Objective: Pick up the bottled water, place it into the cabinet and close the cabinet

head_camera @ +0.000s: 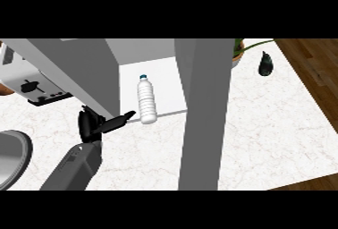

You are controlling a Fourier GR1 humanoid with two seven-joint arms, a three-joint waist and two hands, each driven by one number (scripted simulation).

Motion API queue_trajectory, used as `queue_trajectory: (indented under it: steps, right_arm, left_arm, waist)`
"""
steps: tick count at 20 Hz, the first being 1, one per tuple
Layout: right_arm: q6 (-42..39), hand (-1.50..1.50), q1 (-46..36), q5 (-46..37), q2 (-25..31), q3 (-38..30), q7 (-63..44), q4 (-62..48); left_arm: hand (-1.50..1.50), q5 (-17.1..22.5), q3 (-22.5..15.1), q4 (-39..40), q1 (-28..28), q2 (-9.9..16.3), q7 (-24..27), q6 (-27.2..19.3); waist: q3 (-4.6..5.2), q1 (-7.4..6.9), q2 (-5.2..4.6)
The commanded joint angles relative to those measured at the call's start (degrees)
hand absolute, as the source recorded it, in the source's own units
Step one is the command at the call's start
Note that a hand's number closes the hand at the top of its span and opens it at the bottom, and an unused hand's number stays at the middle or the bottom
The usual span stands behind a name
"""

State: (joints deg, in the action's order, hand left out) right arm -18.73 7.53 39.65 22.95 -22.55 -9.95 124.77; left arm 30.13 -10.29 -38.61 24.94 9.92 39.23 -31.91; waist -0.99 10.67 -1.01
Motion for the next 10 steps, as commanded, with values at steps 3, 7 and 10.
queue_trajectory:
  steps: [3,7,10]
  right_arm:
    - [-0.71,-1.50,-0.54,0.77,0.20,0.22,0.04,-0.82]
    - [-0.91,-1.50,-0.92,0.41,0.56,-0.21,0.29,-1.20]
    - [-0.61,-1.50,-2.36,0.57,1.67,-0.02,-0.59,-1.30]
  left_arm:
    - [-1.50,-0.99,-2.58,0.67,15.12,-3.77,-5.44,2.16]
    - [-1.50,-3.40,-4.90,-0.32,15.45,-2.34,-3.83,3.32]
    - [1.50,-3.16,-4.92,-0.81,15.93,-3.14,-2.83,4.26]
  waist:
    - [1.16,3.09,-1.17]
    - [1.13,3.43,-0.87]
    - [1.32,2.13,-0.84]
